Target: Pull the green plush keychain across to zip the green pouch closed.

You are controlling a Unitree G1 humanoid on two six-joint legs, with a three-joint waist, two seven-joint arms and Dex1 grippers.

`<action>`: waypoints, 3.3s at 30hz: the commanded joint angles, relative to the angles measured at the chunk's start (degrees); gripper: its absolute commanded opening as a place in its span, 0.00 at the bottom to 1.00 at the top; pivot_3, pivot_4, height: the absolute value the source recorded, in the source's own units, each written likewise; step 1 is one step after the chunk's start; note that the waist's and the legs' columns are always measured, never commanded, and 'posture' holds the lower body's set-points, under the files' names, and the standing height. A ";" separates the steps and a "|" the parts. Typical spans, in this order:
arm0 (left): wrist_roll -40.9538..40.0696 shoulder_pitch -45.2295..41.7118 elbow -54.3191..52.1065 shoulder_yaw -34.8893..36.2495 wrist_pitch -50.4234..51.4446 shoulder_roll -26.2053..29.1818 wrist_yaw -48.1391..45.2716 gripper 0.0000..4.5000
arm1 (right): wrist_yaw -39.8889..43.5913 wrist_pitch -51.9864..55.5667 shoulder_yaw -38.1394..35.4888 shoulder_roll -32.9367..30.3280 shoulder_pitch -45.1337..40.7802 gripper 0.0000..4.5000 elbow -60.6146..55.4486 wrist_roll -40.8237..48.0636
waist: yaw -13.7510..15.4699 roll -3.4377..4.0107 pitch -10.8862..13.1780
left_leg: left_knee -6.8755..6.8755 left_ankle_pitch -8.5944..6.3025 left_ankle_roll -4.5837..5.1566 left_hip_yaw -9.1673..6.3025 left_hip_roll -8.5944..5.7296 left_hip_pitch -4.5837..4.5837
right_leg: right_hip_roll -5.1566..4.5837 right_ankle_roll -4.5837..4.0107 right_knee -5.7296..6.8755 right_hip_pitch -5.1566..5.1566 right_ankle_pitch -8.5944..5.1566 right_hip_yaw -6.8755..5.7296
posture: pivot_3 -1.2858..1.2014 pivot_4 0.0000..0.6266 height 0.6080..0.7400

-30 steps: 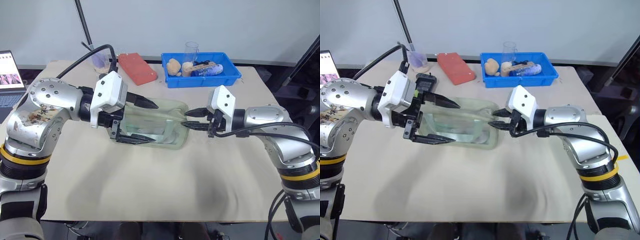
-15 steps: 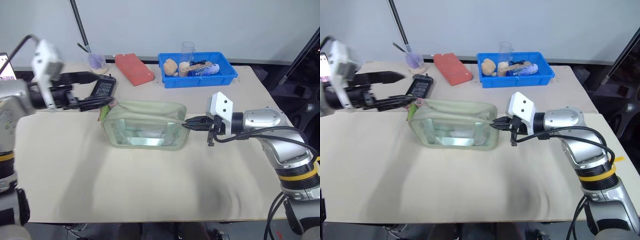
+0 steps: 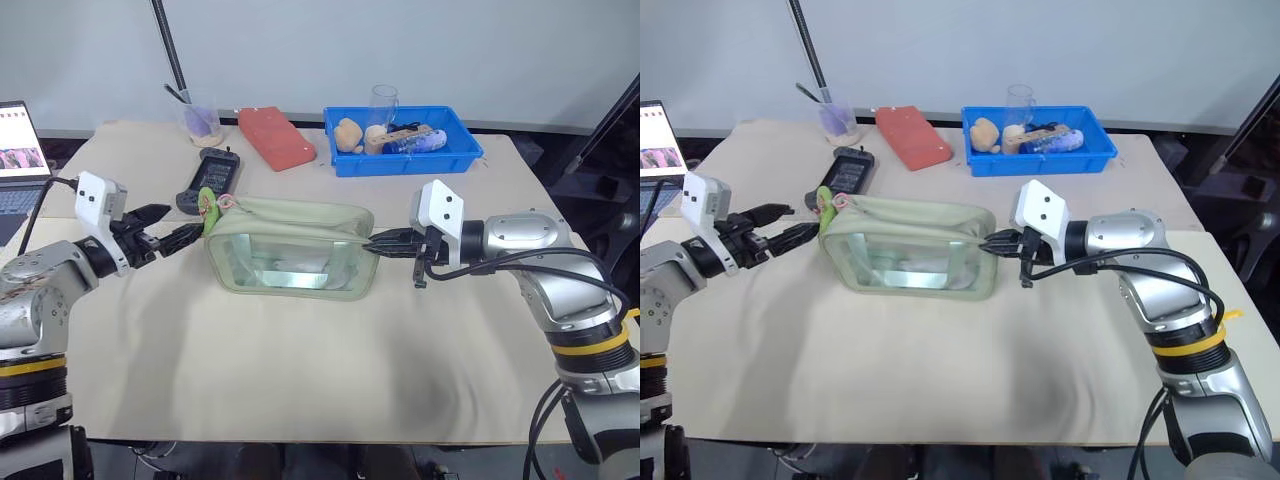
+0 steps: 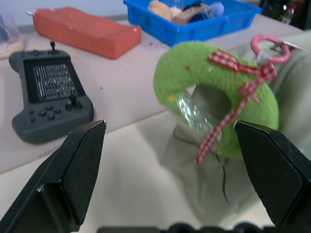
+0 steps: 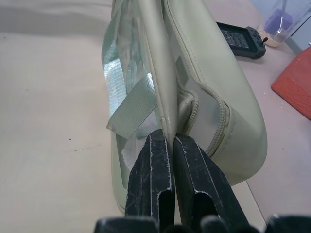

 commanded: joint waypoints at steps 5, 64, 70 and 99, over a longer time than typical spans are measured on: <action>0.19 -2.50 2.77 -1.75 -3.60 0.46 -2.52 1.00 | 0.61 0.39 -1.13 -0.64 -0.54 0.01 -1.44 -0.08 | -0.23 0.00 0.00 | 0.00 0.00 0.00 0.02 -0.01 0.00 | -0.01 0.01 -0.02 0.01 0.00 0.00 | 0.52 0.24 1.00; 5.86 -18.73 -6.26 -16.36 -2.87 11.11 -16.33 0.98 | -2.84 -0.52 -1.54 1.50 -0.30 0.00 0.03 -2.73 | -0.44 -0.01 0.01 | -0.01 0.00 0.01 -0.02 -0.01 -0.03 | 0.04 0.03 -0.01 -0.02 -0.02 0.04 | 0.52 0.24 1.00; 2.04 -10.23 -12.18 -10.19 2.55 15.93 -16.86 0.98 | -2.74 -0.47 -1.28 1.75 -0.98 0.00 -0.03 -2.61 | -0.51 -0.01 0.01 | -0.03 0.00 0.01 0.00 0.00 -0.02 | 0.03 0.07 -0.03 -0.02 -0.06 0.04 | 0.52 0.24 1.00; 5.62 1.07 -13.35 -11.95 -5.10 6.22 -8.03 0.00 | 3.09 -3.00 -1.05 -2.13 -7.24 0.61 3.22 -4.18 | -0.34 0.00 0.02 | -0.02 0.00 0.00 0.05 -0.01 -0.03 | -0.02 -0.04 -0.07 -0.04 -0.04 0.03 | 0.52 0.24 1.00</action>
